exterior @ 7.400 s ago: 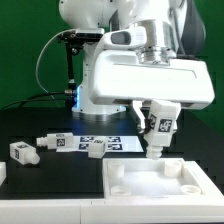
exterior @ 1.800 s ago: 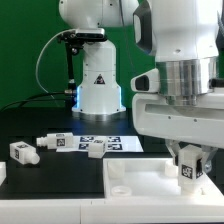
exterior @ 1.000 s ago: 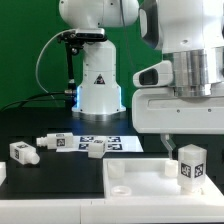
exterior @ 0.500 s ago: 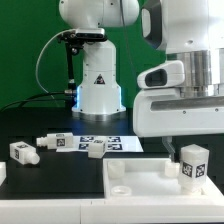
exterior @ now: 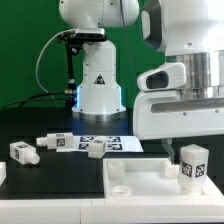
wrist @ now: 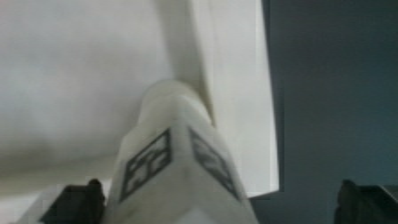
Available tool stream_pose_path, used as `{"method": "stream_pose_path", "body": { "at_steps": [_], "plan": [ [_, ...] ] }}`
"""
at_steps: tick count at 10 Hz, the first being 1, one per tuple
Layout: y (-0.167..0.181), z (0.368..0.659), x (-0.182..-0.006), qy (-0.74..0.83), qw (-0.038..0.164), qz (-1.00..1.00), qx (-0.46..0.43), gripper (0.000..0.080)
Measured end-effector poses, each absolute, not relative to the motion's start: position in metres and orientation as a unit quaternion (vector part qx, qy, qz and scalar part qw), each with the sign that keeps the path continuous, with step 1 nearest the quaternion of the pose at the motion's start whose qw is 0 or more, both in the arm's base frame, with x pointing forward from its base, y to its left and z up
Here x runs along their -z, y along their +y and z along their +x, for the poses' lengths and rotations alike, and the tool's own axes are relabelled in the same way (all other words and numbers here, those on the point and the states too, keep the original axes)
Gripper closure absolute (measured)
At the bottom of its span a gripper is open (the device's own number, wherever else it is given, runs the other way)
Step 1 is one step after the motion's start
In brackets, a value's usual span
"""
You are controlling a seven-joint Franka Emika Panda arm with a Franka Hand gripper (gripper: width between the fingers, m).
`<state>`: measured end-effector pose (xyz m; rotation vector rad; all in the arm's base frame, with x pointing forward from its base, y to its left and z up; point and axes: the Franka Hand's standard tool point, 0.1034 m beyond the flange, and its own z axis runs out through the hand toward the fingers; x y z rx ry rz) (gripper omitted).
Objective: Assemble one leg
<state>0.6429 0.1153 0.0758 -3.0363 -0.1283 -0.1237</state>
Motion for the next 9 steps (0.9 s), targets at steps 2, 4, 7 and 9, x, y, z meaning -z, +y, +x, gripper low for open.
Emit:
{"method": "stream_pose_path", "body": {
  "at_steps": [2, 4, 7, 9],
  "plan": [
    [0.1078, 0.6428, -0.0740, -0.187, 0.039, -0.980, 0.046, 0.0150],
    [0.1092, 0.6425, -0.0737, -0.151, 0.041, -0.987, 0.044, 0.0266],
    [0.1092, 0.6424, -0.0735, -0.101, 0.044, -0.993, 0.042, 0.0517],
    [0.1088, 0.6431, -0.0729, -0.010, 0.047, -0.998, 0.040, 0.0517]
  ]
}}
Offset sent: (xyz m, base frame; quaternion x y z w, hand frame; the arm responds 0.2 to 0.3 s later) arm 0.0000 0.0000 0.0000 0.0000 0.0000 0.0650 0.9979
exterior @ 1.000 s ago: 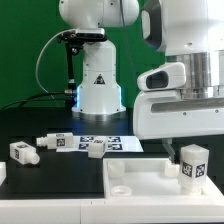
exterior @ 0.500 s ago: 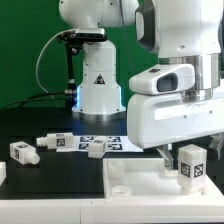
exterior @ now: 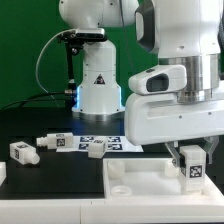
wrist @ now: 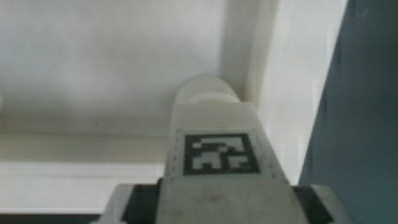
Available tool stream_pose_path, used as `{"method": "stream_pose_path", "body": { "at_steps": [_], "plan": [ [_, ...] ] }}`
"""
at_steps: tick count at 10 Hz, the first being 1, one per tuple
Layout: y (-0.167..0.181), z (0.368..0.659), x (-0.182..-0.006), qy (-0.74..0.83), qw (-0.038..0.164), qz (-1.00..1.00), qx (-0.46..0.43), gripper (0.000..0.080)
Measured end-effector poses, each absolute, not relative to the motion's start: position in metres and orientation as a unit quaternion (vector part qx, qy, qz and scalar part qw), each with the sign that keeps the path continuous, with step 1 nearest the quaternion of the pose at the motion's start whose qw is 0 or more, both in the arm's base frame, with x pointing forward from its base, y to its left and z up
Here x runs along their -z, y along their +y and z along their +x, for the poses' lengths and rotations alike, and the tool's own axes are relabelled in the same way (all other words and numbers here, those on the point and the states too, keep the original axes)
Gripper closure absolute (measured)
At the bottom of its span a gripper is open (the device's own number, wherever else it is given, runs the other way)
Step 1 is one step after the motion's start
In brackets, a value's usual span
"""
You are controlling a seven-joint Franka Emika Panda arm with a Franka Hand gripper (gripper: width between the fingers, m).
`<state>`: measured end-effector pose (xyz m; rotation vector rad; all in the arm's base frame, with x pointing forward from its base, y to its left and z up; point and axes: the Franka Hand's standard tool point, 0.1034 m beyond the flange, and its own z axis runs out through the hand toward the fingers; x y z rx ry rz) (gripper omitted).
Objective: Assemble one leg
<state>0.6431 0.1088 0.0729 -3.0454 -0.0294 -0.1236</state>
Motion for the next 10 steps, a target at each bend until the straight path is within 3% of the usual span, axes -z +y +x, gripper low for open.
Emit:
{"method": "stream_pose_path", "body": {
  "at_steps": [6, 9, 10],
  "plan": [
    [0.1114, 0.6401, -0.0711, 0.497, 0.033, -0.865, 0.050, 0.0515],
    [0.1130, 0.6381, -0.0711, 0.574, 0.031, -0.816, 0.054, 0.0515],
    [0.1131, 0.6381, -0.0709, 0.566, 0.031, -0.822, 0.055, 0.0353]
  ]
}}
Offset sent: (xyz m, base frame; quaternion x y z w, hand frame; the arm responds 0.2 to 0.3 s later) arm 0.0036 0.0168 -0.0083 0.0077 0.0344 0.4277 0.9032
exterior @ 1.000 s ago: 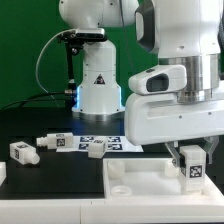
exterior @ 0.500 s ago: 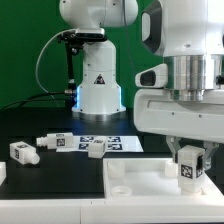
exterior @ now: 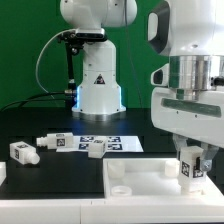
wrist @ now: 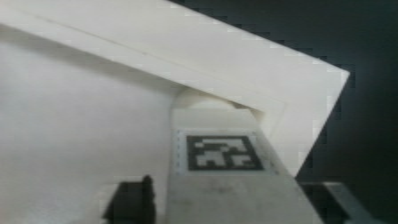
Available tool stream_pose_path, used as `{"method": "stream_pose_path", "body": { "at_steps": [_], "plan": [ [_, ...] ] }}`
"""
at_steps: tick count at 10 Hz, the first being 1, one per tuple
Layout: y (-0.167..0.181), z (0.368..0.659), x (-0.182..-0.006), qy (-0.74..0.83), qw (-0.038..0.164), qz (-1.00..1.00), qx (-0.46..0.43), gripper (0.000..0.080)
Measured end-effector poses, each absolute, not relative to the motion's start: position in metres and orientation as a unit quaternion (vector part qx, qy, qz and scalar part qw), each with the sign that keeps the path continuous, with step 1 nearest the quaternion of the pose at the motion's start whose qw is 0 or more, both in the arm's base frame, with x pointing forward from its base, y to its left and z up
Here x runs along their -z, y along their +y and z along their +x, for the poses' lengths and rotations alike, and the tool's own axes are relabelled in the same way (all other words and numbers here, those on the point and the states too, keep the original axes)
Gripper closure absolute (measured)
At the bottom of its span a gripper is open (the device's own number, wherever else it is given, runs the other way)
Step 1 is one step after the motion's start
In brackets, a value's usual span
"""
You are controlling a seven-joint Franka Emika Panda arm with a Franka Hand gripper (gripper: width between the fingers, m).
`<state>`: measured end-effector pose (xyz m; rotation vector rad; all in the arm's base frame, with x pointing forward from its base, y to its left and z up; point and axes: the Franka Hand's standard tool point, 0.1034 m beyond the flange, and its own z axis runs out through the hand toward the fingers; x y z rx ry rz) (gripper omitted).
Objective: Assemble one leg
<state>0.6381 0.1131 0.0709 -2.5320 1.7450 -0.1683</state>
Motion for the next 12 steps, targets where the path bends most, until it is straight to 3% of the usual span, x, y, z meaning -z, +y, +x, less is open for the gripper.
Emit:
{"method": "stream_pose_path", "body": {
  "at_steps": [1, 2, 3, 7, 10, 12],
  "plan": [
    [0.1112, 0.6395, -0.0719, 0.542, 0.030, -0.838, 0.057, 0.0353],
    [0.1034, 0.6462, -0.0761, 0.455, 0.032, -0.887, 0.068, 0.0225],
    [0.1051, 0.6457, -0.0750, 0.380, 0.027, -0.922, 0.070, 0.0165],
    [0.1075, 0.6445, -0.0736, 0.234, 0.017, -0.969, 0.071, 0.0151],
    [0.1097, 0.6468, -0.0768, -0.035, -0.003, -0.997, 0.068, 0.0151],
    [0.1112, 0.6465, -0.0772, -0.087, -0.009, -0.994, 0.067, 0.0151]
  ]
}}
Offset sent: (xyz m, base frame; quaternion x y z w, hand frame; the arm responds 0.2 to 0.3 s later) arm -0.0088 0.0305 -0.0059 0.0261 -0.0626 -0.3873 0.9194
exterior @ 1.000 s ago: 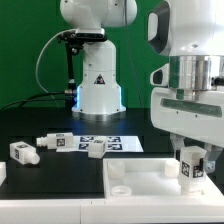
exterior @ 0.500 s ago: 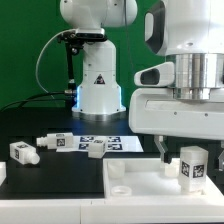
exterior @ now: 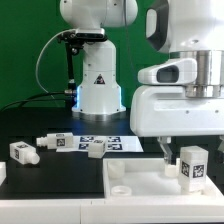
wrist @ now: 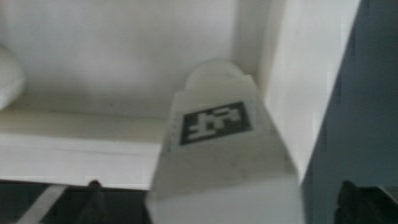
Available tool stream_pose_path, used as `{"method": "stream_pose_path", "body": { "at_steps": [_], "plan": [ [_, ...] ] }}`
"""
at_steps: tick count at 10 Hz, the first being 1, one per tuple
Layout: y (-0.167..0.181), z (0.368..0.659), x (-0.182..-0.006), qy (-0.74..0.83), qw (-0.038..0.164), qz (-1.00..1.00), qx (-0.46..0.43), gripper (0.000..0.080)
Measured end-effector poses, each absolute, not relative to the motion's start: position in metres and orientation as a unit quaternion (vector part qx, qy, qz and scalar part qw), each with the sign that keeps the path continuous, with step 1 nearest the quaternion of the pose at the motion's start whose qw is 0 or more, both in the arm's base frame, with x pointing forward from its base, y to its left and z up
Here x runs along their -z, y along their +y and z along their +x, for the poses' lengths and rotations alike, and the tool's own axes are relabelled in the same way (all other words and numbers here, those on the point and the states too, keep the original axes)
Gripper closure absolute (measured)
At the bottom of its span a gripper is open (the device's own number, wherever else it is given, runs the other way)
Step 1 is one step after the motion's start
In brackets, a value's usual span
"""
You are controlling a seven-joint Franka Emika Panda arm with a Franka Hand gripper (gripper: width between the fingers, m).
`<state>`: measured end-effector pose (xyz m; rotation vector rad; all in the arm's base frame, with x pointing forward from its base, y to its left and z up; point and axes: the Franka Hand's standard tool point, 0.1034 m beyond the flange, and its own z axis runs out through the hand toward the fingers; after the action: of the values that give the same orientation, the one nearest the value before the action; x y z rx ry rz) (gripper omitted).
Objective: Assemble one leg
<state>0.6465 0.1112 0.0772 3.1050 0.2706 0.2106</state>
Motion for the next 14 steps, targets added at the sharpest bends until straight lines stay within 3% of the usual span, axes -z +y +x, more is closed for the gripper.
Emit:
{"method": "stream_pose_path", "body": {
  "at_steps": [5, 6, 7, 8, 9, 12, 14],
  "plan": [
    [0.115, 0.639, -0.079, 0.084, 0.004, 0.996, -0.032, 0.0151],
    [0.115, 0.640, -0.078, 0.077, 0.004, 0.996, -0.036, 0.0275],
    [0.115, 0.640, -0.078, 0.066, 0.004, 0.997, -0.035, 0.0275],
    [0.115, 0.640, -0.078, 0.066, 0.004, 0.997, -0.035, 0.0424],
    [0.115, 0.640, -0.078, 0.065, 0.004, 0.997, -0.035, 0.0514],
    [0.115, 0.640, -0.077, -0.040, 0.000, 0.999, -0.036, 0.0514],
    [0.117, 0.636, -0.077, -0.202, 0.007, 0.977, -0.069, 0.0514]
  ]
}}
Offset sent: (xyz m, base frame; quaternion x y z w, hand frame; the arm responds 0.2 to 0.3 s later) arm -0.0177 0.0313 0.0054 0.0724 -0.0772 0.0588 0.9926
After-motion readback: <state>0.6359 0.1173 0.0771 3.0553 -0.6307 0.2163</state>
